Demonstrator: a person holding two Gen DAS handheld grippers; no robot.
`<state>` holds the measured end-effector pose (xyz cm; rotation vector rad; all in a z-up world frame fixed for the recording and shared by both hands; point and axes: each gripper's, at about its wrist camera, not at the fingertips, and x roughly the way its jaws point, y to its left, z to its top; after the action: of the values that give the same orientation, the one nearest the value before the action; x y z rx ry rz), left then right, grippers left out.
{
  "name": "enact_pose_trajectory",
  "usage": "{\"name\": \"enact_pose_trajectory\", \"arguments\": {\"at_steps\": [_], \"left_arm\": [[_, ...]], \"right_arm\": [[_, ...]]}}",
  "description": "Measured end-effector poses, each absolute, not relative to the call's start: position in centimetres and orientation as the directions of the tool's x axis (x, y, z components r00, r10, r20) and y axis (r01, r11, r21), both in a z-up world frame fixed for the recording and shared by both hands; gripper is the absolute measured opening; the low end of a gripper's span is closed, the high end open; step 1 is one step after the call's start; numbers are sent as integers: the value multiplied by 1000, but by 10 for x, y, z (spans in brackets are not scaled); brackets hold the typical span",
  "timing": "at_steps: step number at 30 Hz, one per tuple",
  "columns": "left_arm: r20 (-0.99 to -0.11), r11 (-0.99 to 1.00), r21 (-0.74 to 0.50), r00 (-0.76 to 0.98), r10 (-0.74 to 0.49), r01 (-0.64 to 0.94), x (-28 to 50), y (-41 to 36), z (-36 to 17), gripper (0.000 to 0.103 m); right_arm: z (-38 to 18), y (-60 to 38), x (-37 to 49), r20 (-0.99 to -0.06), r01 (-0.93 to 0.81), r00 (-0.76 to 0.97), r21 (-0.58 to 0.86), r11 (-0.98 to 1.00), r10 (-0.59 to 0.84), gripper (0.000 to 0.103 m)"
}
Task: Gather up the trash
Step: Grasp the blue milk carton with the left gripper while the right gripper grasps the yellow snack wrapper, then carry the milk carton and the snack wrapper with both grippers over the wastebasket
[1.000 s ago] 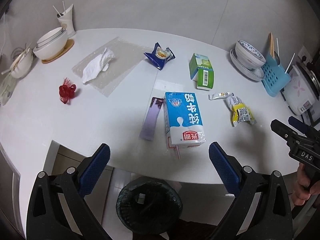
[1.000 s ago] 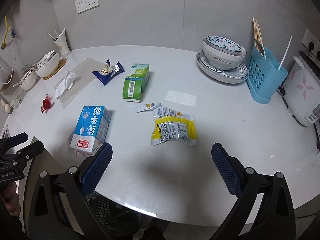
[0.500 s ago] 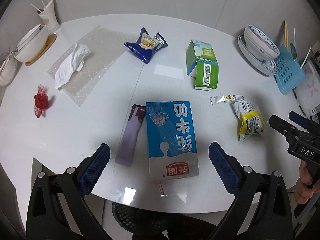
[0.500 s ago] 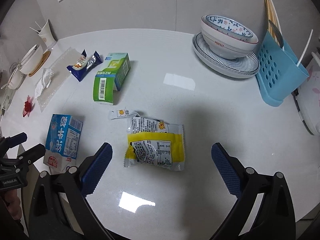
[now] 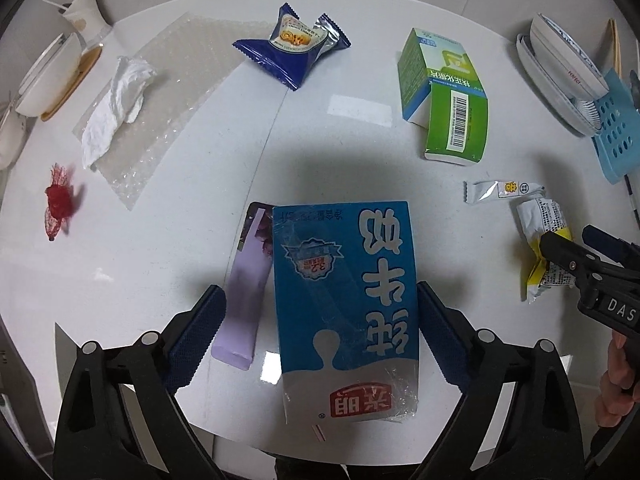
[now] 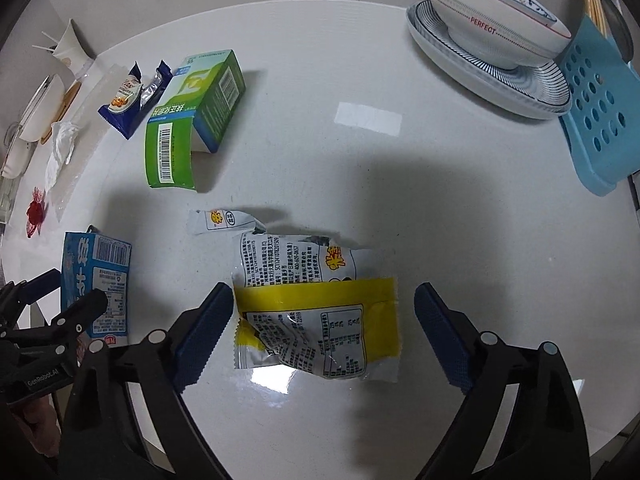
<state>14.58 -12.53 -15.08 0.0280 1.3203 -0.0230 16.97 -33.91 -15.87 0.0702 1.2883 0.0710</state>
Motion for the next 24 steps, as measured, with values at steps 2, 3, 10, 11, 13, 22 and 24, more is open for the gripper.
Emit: {"name": "enact_pose_trajectory", "arguments": {"at_steps": [2, 3, 10, 11, 13, 22, 24], "left_arm": [[-970, 999, 9, 241, 0, 35, 147, -126, -152, 83], [-971, 999, 7, 238, -2, 38, 147, -127, -153, 77], [-975, 999, -3, 222, -11, 37, 148, -130, -156, 63], [-975, 999, -4, 223, -12, 36, 147, -130, -156, 63], [-973, 999, -5, 230, -14, 39, 145, -129, -154, 63], [-967, 999, -3, 256, -14, 40, 134, -127, -139, 63], [-965, 999, -7, 262, -17, 39, 132, -126, -136, 63]], "right_arm": [[-163, -340, 171, -958, -6, 265, 109, 994, 107, 81], [-164, -339, 171, -958, -5, 265, 110, 994, 107, 79], [-168, -340, 174, -965, 36, 247, 104, 994, 92, 56], [-169, -340, 174, -965, 39, 248, 96, 995, 83, 53], [-169, -338, 174, -966, 35, 251, 65, 997, 54, 45], [-169, -333, 174, -966, 56, 259, 23, 998, 7, 28], [-169, -333, 174, -966, 65, 258, 40, 997, 21, 27]]}}
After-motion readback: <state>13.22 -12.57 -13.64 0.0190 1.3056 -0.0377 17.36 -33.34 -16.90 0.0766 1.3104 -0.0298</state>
